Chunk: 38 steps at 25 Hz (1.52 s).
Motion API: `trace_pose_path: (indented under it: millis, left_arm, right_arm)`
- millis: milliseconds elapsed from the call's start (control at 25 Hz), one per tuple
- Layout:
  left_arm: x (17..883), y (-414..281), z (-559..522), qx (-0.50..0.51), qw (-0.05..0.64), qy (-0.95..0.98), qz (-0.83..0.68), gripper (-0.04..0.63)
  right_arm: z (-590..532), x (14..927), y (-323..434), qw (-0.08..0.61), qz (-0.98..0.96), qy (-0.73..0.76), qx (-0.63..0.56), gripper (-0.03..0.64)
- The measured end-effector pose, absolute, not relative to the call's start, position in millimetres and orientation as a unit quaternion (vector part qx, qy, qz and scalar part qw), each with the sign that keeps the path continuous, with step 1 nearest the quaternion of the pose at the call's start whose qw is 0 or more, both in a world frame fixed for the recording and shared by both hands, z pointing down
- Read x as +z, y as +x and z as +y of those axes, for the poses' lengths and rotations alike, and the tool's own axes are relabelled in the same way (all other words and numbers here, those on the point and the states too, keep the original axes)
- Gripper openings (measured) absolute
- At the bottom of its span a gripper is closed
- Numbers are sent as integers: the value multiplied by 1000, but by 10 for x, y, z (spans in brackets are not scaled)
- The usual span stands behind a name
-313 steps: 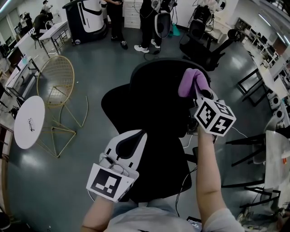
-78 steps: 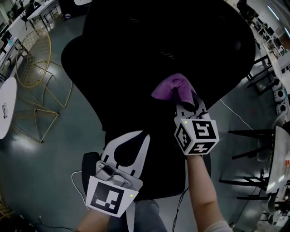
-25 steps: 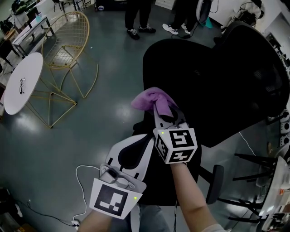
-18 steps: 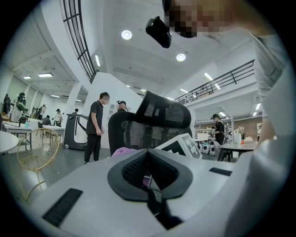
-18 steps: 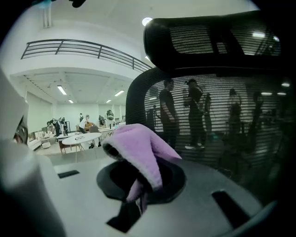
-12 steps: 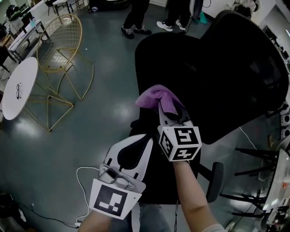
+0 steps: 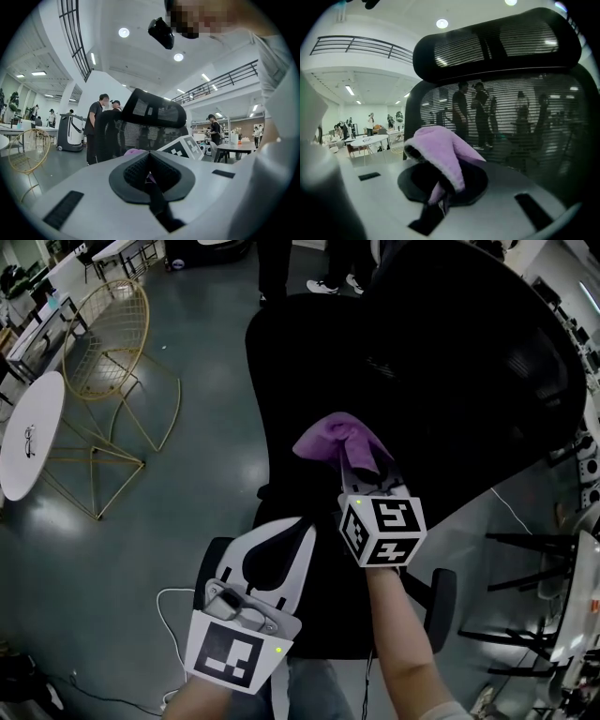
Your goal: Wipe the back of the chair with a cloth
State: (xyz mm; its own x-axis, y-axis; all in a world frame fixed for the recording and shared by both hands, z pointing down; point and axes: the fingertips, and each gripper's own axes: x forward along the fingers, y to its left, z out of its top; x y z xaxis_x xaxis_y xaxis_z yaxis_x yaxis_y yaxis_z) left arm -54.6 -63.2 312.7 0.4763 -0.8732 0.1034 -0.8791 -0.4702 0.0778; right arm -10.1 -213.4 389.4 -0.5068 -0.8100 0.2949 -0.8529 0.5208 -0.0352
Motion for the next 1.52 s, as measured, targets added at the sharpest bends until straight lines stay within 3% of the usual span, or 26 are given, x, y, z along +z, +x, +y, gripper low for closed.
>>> trace_pose_path:
  millis: [1520]
  left_arm:
    - [3153,893,-540,31,48,894,-444,12]
  right_arm:
    - [-2114,3958,2035,133,-798,581,87,44]
